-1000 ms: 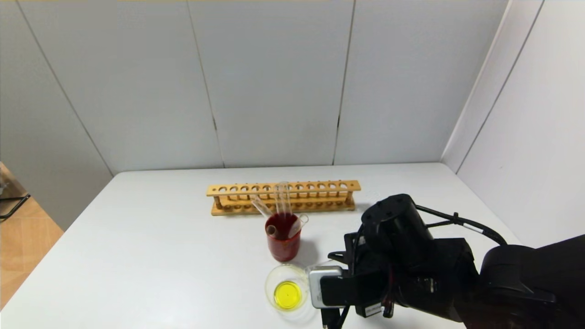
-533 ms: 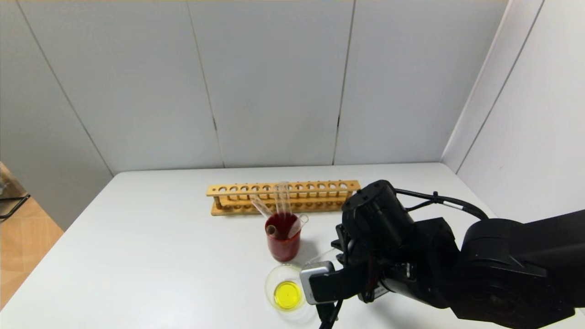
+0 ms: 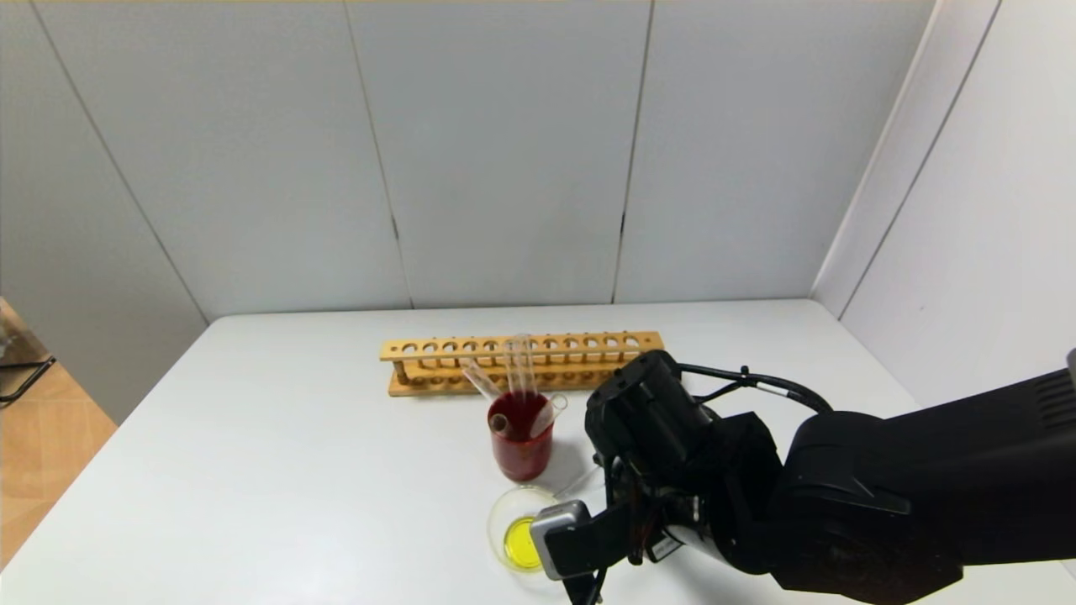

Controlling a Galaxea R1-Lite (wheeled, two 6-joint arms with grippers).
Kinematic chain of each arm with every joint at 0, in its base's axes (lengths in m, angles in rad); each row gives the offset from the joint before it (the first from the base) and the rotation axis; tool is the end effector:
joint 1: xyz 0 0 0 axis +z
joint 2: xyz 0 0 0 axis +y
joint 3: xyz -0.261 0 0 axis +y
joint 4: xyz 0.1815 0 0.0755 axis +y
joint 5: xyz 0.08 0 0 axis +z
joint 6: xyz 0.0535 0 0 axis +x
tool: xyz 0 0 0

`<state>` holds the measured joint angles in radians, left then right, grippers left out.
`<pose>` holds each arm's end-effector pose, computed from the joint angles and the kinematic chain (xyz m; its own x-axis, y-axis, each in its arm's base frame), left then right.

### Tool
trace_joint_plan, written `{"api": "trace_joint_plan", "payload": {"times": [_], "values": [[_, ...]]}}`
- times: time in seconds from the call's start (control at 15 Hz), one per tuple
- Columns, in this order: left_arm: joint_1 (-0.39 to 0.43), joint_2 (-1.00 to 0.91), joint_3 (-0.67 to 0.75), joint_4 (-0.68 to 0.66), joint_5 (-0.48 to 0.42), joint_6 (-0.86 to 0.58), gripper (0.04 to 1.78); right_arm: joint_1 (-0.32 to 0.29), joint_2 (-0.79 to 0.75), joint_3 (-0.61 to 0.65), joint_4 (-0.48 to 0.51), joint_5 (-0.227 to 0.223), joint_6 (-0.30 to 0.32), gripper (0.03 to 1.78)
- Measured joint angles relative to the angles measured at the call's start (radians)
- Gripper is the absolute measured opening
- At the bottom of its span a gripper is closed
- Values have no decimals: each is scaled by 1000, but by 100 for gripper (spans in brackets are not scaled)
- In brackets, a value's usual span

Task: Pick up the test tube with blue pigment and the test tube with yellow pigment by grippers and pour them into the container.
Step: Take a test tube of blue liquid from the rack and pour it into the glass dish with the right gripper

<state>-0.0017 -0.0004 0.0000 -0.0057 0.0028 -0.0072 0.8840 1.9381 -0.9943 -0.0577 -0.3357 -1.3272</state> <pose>0.0540 0.0001 0.0763 1.0000 0.0011 0.0061 -0.0011 1.0000 -0.0072 0.2317 0.2548 0.0398 0.6334 0.2529 -0.7314 -0.6209 -0.3981 -0.6753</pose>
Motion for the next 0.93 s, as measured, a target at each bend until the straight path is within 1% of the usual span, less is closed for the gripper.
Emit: {"api": "trace_joint_plan", "payload": {"times": [0.07, 0.2, 0.33, 0.53, 0.73, 0.93], "values": [[0, 0, 0, 0, 0, 0, 175, 3, 5, -9, 21, -8, -5, 32], [0, 0, 0, 0, 0, 0, 175, 14, 15, -33, 61, -40, -10, 32], [0, 0, 0, 0, 0, 0, 175, 21, 22, -65, 86, -47, -17, 32], [0, 0, 0, 0, 0, 0, 175, 30, 35, -131, 167, -74, -23, 32], [0, 0, 0, 0, 0, 0, 175, 40, 44, -192, 239, -87, -26, 32], [0, 0, 0, 0, 0, 0, 175, 43, 48, -226, 278, -93, -40, 32]]}}
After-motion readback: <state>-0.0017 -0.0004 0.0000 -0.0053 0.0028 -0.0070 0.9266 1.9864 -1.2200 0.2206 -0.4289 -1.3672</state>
